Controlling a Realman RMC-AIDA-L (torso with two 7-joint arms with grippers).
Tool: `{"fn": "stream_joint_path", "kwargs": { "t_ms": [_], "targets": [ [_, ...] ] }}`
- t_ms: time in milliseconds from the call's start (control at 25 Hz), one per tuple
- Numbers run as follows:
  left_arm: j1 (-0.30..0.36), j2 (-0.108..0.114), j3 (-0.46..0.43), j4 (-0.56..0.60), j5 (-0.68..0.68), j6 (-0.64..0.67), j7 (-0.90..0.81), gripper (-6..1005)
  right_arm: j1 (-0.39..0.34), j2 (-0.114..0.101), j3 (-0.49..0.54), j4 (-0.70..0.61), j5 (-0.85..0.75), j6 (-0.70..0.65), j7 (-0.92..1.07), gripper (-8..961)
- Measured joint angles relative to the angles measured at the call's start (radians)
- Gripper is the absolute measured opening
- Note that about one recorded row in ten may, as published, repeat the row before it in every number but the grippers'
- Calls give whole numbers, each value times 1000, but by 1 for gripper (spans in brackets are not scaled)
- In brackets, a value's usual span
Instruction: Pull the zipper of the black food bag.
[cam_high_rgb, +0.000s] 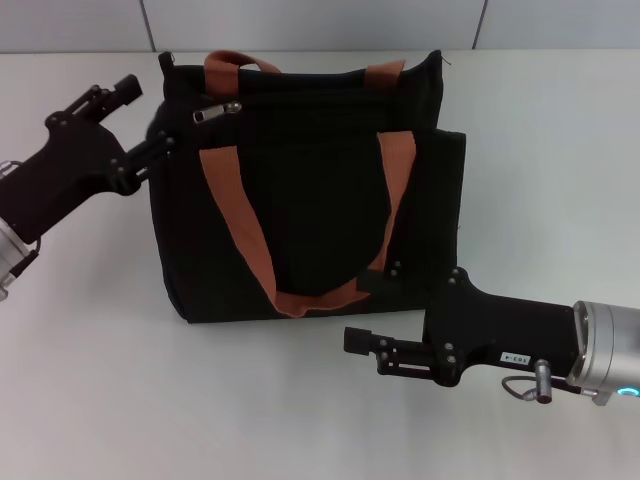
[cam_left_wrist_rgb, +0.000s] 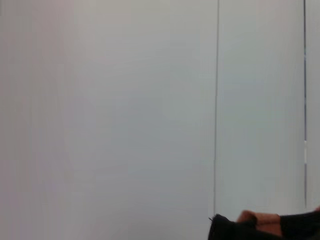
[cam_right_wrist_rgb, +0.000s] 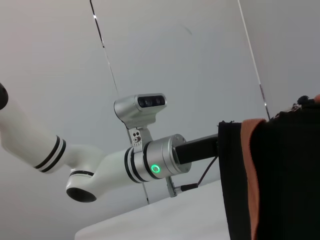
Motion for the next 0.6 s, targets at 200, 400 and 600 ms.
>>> {"fn": "stream_joint_path", "kwargs": {
  "t_ms": [200, 400, 600],
  "targets": [
    [11, 0, 0, -9, -30, 2, 1, 732, 2, 0, 0, 2, 2, 7, 0, 707],
    [24, 0, 0, -12, -48, 32, 1, 731, 3, 0, 0, 2, 7, 9, 0, 707],
    [21, 1, 24, -44, -74, 50, 0, 730, 5, 0, 0, 3, 15, 9, 0, 707]
  ]
}}
